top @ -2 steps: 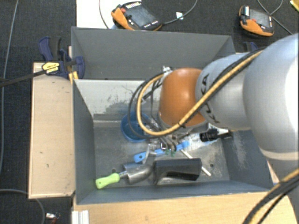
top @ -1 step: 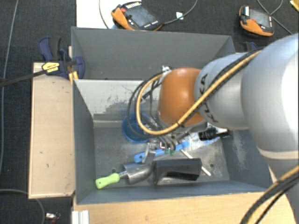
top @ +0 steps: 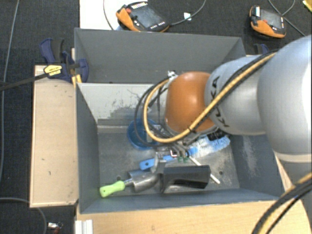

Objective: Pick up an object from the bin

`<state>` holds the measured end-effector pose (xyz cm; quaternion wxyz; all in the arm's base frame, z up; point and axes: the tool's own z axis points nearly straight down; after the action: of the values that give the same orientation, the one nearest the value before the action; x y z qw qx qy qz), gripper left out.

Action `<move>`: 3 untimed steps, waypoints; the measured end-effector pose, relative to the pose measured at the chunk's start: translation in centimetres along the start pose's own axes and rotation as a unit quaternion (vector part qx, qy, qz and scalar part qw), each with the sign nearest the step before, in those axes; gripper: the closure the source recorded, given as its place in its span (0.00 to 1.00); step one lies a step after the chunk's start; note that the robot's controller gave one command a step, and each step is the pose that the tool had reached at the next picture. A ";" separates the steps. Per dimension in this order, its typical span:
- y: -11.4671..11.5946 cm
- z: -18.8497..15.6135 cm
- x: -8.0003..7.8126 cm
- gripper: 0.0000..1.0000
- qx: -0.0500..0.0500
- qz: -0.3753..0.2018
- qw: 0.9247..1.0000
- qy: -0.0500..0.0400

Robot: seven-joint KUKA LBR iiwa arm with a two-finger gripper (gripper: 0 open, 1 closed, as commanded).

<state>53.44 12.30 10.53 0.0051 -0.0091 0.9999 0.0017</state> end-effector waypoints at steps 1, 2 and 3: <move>3.9 2.6 -1.9 0.00 0.000 -0.117 0.993 -0.002; 2.2 1.6 -1.0 0.00 0.000 -0.051 0.999 -0.002; 5.4 -2.1 -0.9 0.00 -0.001 -0.131 0.991 -0.003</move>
Offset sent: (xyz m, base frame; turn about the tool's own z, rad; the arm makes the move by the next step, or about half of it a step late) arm 0.0062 0.0135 -0.0115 -0.0717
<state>54.25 17.68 12.69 0.0086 -0.1402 0.9901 0.0019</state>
